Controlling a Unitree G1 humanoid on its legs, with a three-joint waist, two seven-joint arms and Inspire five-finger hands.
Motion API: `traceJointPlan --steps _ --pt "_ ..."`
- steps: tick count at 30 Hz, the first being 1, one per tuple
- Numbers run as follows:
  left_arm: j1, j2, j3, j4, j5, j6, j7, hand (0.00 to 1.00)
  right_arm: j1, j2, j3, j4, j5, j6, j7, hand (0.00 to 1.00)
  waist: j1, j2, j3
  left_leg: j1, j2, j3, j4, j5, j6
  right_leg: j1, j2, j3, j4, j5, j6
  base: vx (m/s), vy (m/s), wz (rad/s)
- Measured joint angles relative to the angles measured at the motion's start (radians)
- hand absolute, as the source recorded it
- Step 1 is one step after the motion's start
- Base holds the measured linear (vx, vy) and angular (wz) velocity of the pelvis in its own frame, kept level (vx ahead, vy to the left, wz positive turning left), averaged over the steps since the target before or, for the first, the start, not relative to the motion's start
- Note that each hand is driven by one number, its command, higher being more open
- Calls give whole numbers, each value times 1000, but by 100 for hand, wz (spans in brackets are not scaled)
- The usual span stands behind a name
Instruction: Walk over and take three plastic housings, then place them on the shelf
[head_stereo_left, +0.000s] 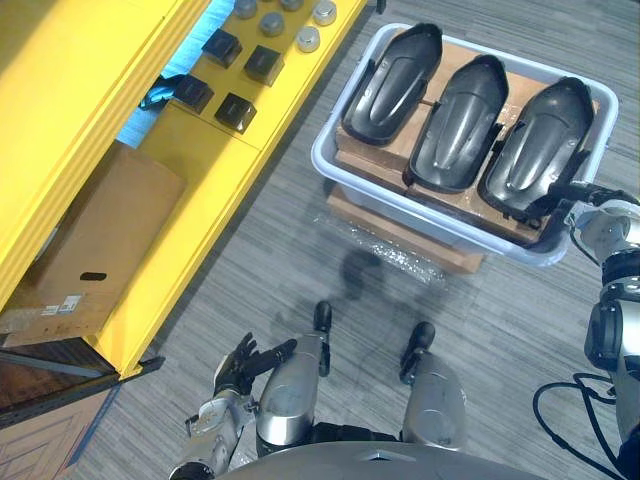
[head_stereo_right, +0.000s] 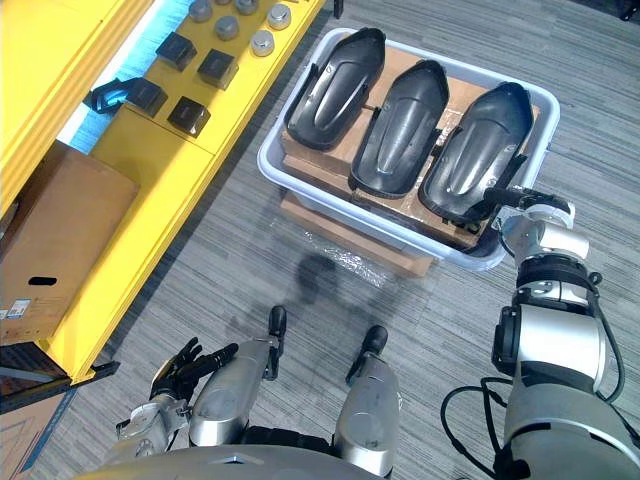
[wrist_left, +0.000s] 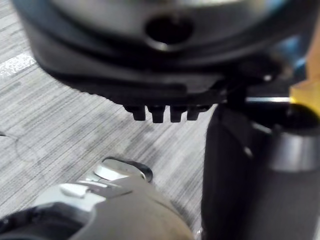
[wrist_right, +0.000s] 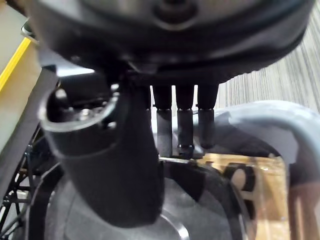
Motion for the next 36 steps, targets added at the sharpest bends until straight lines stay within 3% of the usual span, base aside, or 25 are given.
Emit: traceJointPlan --steps 6,12,17,21,26,30,32,36 --pt "-2 0 -13 -2 -24 -17 0 100 -7 10 17 8 1 44 6 0 11 1 0 -37 -2 -11 20 0 -2 -46 -11 -4 51 -23 -5 -10 -18 5" --pt "-2 1 -17 -8 -40 -17 1 100 -2 7 16 9 1 48 -13 0 20 1 0 -56 -3 -19 27 3 -4 -57 -14 -9 59 -24 -6 -27 11 4" --pt "-2 1 -20 -10 -41 -17 13 100 15 10 17 19 -3 -29 -19 0 21 0 0 -56 -5 -24 25 9 -4 -57 -17 -13 65 -25 -6 -9 9 2" --pt "-2 11 -39 -11 -57 -33 40 100 15 20 40 19 -85 -84 -86 0 20 -2 2 -50 -6 -25 23 12 -3 -51 -17 -14 63 -24 -7 0 0 0" --pt "16 20 -45 -44 -94 -38 68 100 17 20 55 -37 -171 -95 -151 0 4 -14 9 -10 -2 -23 3 15 -4 -9 -7 -16 28 -17 -5 5 5 -1" --pt "123 18 -40 -218 -171 -32 107 100 105 20 39 -260 -316 -109 -191 0 -25 -31 17 58 3 -13 -49 24 -4 56 9 -17 -30 4 0 60 8 -8" --pt "195 6 -37 -415 -133 -30 157 100 187 21 24 -398 -393 -124 -222 0 -38 -41 18 107 3 -9 -86 32 -2 101 14 -20 -61 10 2 77 -1 -3" --pt "196 -9 -23 -630 43 15 265 100 288 85 6 -526 -432 -189 -263 0 -63 -79 -31 152 5 -3 -137 41 -6 141 28 -24 -106 15 6 72 -11 -5"
